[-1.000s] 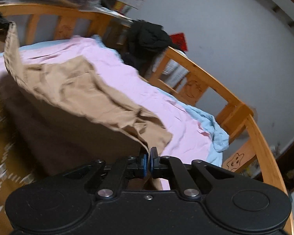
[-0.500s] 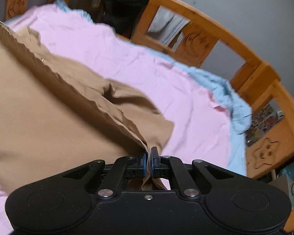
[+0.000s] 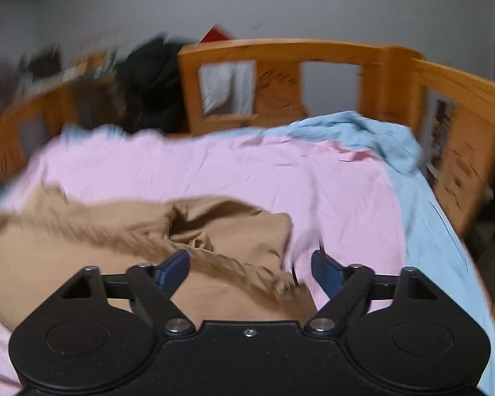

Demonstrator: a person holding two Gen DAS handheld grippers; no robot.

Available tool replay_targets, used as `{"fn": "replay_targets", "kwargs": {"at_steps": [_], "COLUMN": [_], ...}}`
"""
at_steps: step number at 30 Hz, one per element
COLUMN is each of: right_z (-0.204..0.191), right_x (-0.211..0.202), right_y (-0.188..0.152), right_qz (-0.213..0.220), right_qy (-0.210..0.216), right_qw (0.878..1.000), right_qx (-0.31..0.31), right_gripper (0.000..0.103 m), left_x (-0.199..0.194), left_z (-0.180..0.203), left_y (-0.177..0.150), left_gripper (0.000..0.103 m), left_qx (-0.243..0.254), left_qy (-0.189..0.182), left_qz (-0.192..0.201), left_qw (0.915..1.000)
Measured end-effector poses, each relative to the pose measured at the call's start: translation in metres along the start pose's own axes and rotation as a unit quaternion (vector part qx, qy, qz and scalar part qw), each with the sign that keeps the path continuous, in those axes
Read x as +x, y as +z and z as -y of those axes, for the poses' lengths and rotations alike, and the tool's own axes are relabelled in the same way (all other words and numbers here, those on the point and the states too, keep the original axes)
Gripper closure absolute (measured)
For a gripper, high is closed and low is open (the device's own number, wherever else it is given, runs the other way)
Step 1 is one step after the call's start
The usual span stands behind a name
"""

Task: Fold large clothes

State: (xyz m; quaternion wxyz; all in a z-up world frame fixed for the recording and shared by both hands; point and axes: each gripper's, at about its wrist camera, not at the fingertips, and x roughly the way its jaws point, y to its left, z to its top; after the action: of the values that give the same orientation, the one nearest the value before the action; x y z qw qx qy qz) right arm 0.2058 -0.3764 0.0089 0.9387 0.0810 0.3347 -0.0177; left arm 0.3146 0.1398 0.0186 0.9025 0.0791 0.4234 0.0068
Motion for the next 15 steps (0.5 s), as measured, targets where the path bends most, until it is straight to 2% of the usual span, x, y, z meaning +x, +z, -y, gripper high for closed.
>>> {"fn": "replay_targets", "kwargs": {"at_steps": [3, 4, 6, 7, 9, 12, 14, 15], "right_z": [0.013, 0.017, 0.026, 0.03, 0.039, 0.047, 0.043, 0.04], "right_x": [-0.024, -0.029, -0.034, -0.034, -0.034, -0.027, -0.023, -0.023], "right_y": [-0.028, -0.04, -0.061, -0.07, -0.085, -0.093, -0.092, -0.092], "right_qz": [-0.003, -0.011, -0.029, -0.034, -0.03, -0.033, -0.037, -0.036], "right_qy": [-0.013, -0.017, -0.021, -0.018, -0.015, 0.003, 0.007, 0.002], "right_qw": [0.998, 0.996, 0.99, 0.986, 0.976, 0.963, 0.965, 0.969], "right_qx": [0.064, 0.087, 0.139, 0.163, 0.217, 0.268, 0.258, 0.245], "right_gripper": [0.019, 0.021, 0.025, 0.031, 0.04, 0.056, 0.074, 0.075], "left_x": [-0.01, -0.012, -0.012, -0.01, -0.007, -0.002, 0.001, 0.003], "left_z": [-0.026, -0.034, -0.048, -0.054, -0.064, -0.073, -0.073, -0.073], "left_y": [-0.029, -0.042, -0.064, -0.073, -0.084, -0.087, -0.088, -0.088], "left_gripper": [0.013, 0.017, 0.019, 0.023, 0.029, 0.049, 0.076, 0.081], "left_qx": [-0.062, -0.085, -0.127, -0.148, -0.185, -0.224, -0.234, -0.236], "left_qy": [-0.027, -0.041, -0.062, -0.071, -0.091, -0.12, -0.128, -0.125], "left_qz": [-0.022, -0.034, -0.054, -0.064, -0.07, -0.073, -0.076, -0.084], "left_qw": [0.9975, 0.9949, 0.9885, 0.9843, 0.976, 0.9645, 0.9607, 0.96]}}
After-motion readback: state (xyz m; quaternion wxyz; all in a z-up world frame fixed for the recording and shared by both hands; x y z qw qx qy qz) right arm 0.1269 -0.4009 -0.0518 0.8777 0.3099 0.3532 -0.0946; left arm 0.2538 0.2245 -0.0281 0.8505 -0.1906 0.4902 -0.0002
